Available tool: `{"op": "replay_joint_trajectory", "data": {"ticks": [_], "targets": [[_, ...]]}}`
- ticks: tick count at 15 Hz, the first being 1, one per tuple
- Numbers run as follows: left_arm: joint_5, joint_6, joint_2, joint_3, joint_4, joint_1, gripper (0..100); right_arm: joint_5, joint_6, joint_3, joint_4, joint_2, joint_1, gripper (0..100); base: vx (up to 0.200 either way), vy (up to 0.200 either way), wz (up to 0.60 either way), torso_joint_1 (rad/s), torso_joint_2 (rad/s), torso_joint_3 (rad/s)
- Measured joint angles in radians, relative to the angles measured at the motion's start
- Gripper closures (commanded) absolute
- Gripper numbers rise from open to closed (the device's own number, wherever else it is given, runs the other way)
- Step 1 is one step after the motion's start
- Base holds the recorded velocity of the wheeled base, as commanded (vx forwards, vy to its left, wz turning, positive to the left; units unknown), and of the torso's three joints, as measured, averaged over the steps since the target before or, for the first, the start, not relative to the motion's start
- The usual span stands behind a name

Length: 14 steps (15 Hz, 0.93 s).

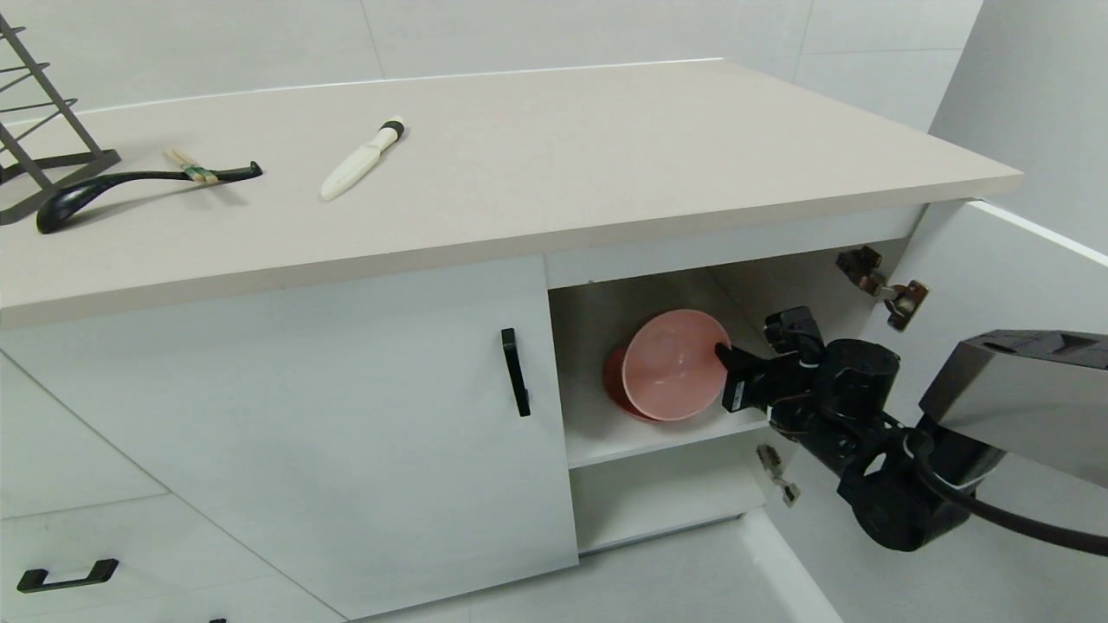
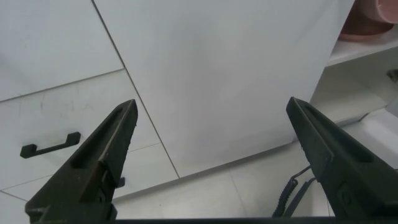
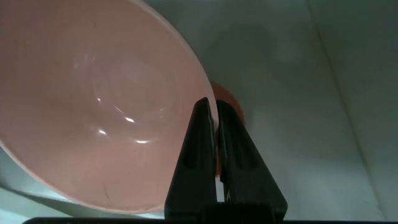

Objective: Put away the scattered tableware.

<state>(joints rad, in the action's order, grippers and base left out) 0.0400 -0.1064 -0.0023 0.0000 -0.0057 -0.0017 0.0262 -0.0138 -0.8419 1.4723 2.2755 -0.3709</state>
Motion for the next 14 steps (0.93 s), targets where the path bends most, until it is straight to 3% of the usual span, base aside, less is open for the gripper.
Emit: {"op": "replay_joint_trajectory", "data": {"ticks": [8, 14], "targets": [[-0.002, 0.005, 0.0, 0.0, 0.0, 0.0, 0, 0.001, -0.002, -0.225, -0.232, 0.06, 0.004, 100, 0.0, 0.0, 0.0, 0.0, 0.0, 0.0], [-0.003, 0.012, 0.001, 0.0, 0.0, 0.0, 0, -0.023, -0.002, -0.23, -0.228, 0.068, 0.009, 100, 0.0, 0.0, 0.0, 0.0, 0.0, 0.0]]}}
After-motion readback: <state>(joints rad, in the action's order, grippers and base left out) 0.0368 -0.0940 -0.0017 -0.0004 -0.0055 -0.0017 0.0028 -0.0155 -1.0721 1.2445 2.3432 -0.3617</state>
